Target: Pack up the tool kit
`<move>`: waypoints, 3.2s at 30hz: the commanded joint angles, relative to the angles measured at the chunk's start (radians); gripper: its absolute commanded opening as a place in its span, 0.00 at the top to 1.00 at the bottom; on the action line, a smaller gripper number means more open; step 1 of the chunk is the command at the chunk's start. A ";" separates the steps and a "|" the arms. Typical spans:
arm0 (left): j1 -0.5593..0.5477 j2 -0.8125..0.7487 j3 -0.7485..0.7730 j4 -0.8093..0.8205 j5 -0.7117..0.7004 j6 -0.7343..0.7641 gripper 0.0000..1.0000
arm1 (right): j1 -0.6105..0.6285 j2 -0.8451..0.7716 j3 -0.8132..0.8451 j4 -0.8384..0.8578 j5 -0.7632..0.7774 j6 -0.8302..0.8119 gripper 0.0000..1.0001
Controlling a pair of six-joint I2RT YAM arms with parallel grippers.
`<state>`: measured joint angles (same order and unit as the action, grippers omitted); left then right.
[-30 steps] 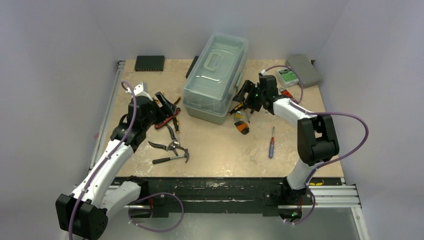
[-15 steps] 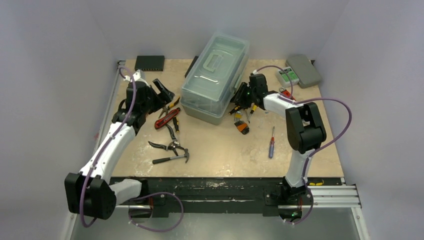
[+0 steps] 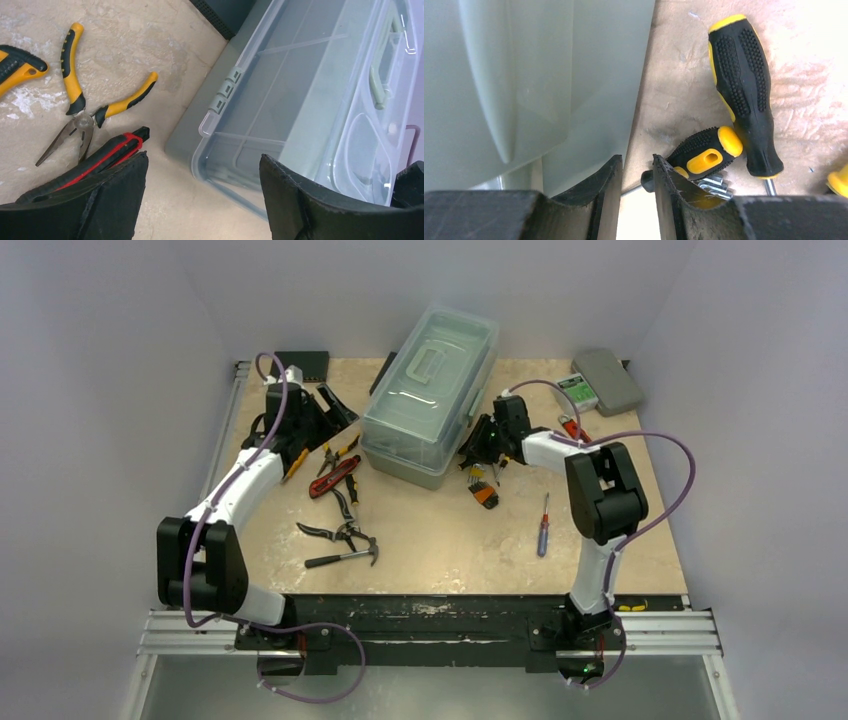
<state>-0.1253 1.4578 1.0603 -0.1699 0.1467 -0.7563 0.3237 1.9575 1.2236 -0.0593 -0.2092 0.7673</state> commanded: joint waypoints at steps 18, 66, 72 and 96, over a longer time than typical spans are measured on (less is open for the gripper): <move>0.004 -0.086 0.022 0.020 0.003 0.096 0.23 | -0.091 -0.261 -0.052 -0.261 0.120 -0.173 0.42; 0.004 -0.238 -0.099 0.043 -0.059 0.203 0.24 | 0.104 -0.040 0.268 -0.680 0.500 0.329 0.11; 0.004 -0.234 -0.104 0.047 -0.060 0.210 0.24 | 0.114 0.028 0.316 -0.762 0.542 0.372 0.15; 0.004 -0.253 -0.113 0.035 -0.055 0.217 0.24 | -0.057 0.046 0.175 -0.666 0.449 -0.162 0.32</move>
<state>-0.1253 1.2358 0.9508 -0.1650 0.0956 -0.5560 0.2970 2.0068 1.4258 -0.7086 0.2394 0.7509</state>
